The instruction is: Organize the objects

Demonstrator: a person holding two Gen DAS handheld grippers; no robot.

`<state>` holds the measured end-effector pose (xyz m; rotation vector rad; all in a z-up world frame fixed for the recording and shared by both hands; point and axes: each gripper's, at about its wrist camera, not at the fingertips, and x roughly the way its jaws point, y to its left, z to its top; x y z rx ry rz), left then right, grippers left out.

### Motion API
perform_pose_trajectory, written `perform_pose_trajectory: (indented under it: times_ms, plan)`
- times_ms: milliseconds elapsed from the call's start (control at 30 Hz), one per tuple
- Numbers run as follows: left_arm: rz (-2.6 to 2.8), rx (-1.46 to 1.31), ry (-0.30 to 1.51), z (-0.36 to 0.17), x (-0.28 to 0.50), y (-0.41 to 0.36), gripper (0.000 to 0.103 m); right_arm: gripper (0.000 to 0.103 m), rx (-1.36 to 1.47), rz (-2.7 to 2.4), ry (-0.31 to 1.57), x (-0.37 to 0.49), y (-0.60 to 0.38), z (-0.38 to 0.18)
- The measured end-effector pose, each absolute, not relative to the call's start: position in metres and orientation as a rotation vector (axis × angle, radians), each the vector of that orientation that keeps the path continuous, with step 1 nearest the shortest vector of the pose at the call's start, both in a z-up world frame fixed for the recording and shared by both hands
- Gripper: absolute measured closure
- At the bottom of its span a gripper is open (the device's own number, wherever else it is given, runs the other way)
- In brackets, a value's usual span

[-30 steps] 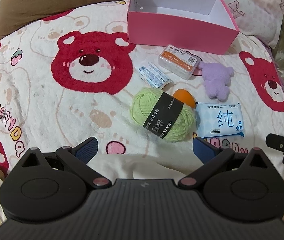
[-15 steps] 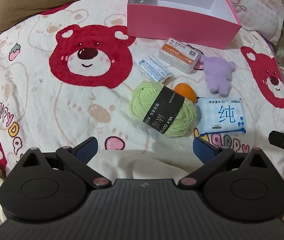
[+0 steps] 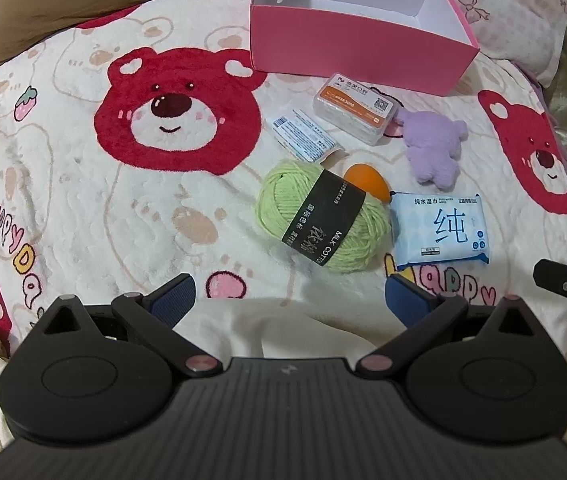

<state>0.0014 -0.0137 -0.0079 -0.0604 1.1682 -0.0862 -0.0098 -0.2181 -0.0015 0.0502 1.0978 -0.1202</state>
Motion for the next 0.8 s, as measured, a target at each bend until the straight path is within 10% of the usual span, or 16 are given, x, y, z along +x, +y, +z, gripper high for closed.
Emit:
perform_pose_trajectory:
  times_ms: [800]
  plan:
    - [-0.134, 0.047, 1.077, 0.006, 0.031, -0.010, 0.003, 0.007, 0.008, 0.018, 1.011, -0.008, -0.201, -0.005]
